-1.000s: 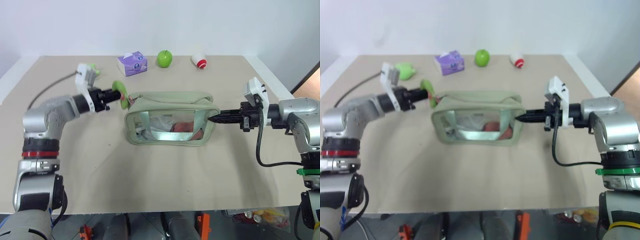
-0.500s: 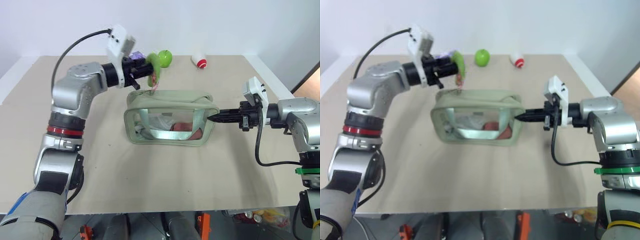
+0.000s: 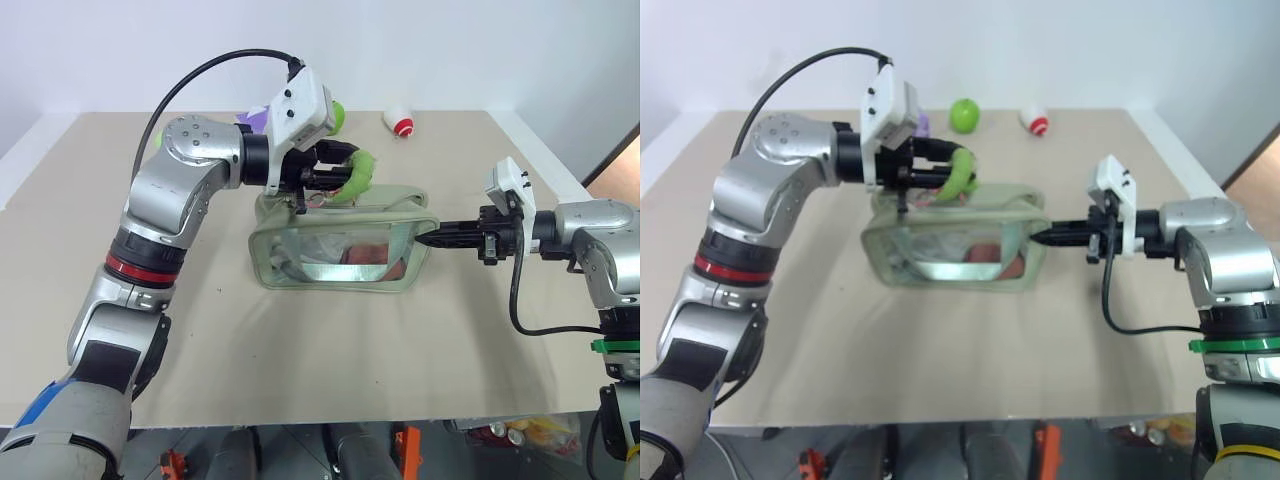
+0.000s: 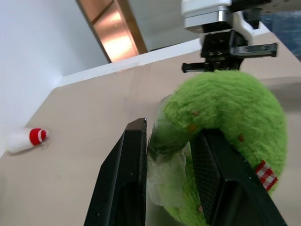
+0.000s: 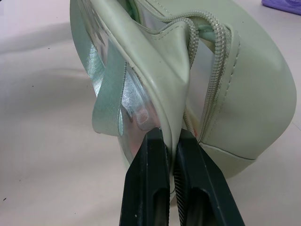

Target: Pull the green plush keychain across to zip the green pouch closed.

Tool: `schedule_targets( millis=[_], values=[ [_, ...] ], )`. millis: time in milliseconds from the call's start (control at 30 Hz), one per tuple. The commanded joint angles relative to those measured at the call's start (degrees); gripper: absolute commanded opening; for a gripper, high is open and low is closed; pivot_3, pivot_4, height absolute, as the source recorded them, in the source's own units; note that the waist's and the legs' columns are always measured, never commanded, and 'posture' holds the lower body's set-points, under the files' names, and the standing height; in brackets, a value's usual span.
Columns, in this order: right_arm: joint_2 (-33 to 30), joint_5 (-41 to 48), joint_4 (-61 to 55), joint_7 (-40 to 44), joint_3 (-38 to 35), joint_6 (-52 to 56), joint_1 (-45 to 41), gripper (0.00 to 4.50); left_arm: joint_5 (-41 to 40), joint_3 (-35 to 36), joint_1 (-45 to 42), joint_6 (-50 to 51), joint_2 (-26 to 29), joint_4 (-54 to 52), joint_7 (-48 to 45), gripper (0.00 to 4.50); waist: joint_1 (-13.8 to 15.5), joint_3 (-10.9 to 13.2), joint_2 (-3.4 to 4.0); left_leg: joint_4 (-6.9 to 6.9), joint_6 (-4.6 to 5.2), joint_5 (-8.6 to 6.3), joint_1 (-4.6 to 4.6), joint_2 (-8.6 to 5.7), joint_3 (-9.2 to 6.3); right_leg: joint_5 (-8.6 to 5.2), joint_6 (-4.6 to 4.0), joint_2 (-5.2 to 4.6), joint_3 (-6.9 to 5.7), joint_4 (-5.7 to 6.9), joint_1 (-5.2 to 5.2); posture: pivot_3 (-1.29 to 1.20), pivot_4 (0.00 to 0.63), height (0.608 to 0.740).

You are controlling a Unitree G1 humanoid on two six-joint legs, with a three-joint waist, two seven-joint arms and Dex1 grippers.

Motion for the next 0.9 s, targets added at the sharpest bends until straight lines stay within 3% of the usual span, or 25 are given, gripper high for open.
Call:
schedule_targets(
  millis=[33,200,400,633,767,900],
  values=[
    [-0.7,1.3,-1.9,-0.4,-2.4,-0.2,-0.7,0.00,-1.3,2.0,-1.5,1.0,1.5,-0.3,-2.3,2.82,0.0,0.0,0.00,0.00,0.00,0.00,0.00,0.00,0.00,0.00,0.00,0.00,0.00,0.00,0.00,0.00,0.150,0.740],
    [-0.5,1.3,-1.7,-0.4,-2.1,-0.4,-1.1,0.00,0.8,2.3,-2.2,0.7,1.9,1.5,-0.9,4.48,0.0,0.0,0.00,0.00,0.00,0.00,0.00,0.00,0.00,0.00,0.00,0.00,-0.01,0.00,0.00,0.00,0.150,0.740],
    [-0.2,1.2,-1.3,-0.1,-1.5,-0.4,-2.0,0.00,4.3,3.6,-3.6,-2.9,5.5,3.9,0.3,4.48,0.0,0.0,0.01,0.02,0.01,0.00,0.00,0.01,-0.01,0.01,0.01,0.02,0.00,0.00,-0.01,0.00,0.150,0.740],
    [0.4,1.1,-1.5,0.0,-1.3,-0.5,-2.0,0.00,1.1,10.3,-4.6,0.2,13.5,3.9,-0.8,4.48,-0.2,0.0,0.04,-0.01,0.01,0.00,-0.01,0.02,0.01,0.00,0.00,0.02,0.01,0.00,-0.04,0.00,0.150,0.740],
    [0.7,1.1,-1.5,0.0,-1.2,-0.6,-1.9,0.00,-4.1,14.5,0.2,5.0,19.2,-1.2,-5.0,4.48,-0.2,0.0,0.04,-0.02,0.00,0.00,-0.02,0.04,0.00,-0.01,-0.01,0.01,-0.02,0.00,-0.04,0.00,0.150,0.740],
    [1.2,0.9,-1.2,0.0,-1.0,-0.9,-1.9,0.00,-11.0,19.1,12.1,9.7,25.8,-8.8,-11.3,4.48,-0.8,0.0,0.11,-0.08,0.00,0.00,0.04,0.07,0.04,-0.05,-0.06,0.01,0.00,0.02,-0.04,0.00,0.150,0.740]
  ],
)
